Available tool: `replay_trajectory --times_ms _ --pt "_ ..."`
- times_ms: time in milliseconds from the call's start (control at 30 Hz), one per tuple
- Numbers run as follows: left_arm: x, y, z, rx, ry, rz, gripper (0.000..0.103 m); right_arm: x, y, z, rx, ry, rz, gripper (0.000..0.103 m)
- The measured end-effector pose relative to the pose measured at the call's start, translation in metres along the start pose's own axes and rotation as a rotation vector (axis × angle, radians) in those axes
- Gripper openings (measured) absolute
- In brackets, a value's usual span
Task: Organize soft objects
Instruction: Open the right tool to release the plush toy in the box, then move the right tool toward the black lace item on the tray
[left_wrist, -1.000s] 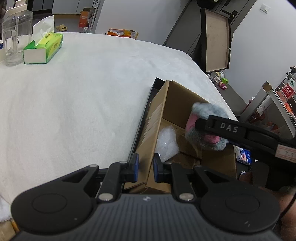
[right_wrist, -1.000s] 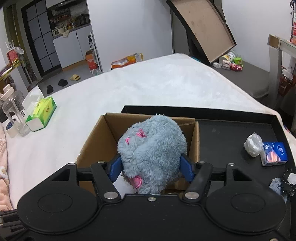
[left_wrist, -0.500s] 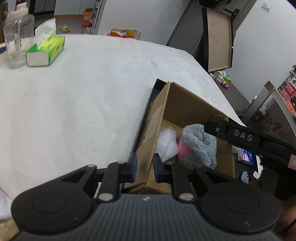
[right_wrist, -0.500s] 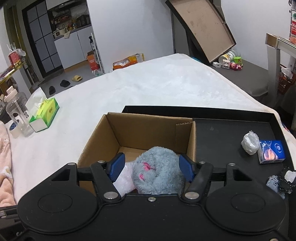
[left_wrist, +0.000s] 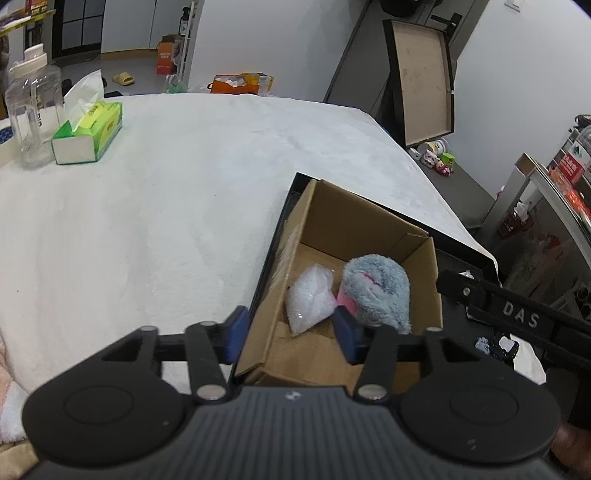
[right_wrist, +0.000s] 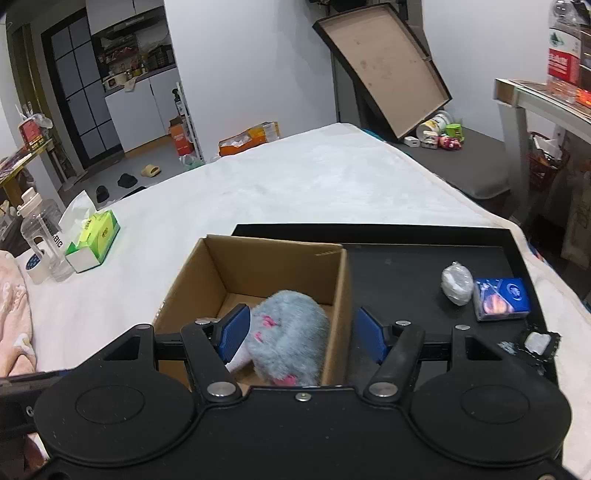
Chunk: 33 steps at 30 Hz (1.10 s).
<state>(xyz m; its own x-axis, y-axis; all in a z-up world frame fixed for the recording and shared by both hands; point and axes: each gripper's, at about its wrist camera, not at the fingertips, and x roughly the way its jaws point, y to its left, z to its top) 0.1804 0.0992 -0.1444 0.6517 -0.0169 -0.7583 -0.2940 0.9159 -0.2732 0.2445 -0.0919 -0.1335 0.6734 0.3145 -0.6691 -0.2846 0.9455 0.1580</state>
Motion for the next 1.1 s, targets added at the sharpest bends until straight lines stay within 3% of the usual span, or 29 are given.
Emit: replay_trajectory --times_ms 300,1100 --pt "-0.006 -0.013 -0.001 0.021 -0.006 0.015 0.074 -0.015 -0.026 -0.007 0.03 -0.004 -0.033 0.064" --pt "0.002 -0.044 -0.004 0.055 0.009 0.089 0.077 -0.018 -0.108 -0.014 0.116 -0.025 -0.106 0.069"
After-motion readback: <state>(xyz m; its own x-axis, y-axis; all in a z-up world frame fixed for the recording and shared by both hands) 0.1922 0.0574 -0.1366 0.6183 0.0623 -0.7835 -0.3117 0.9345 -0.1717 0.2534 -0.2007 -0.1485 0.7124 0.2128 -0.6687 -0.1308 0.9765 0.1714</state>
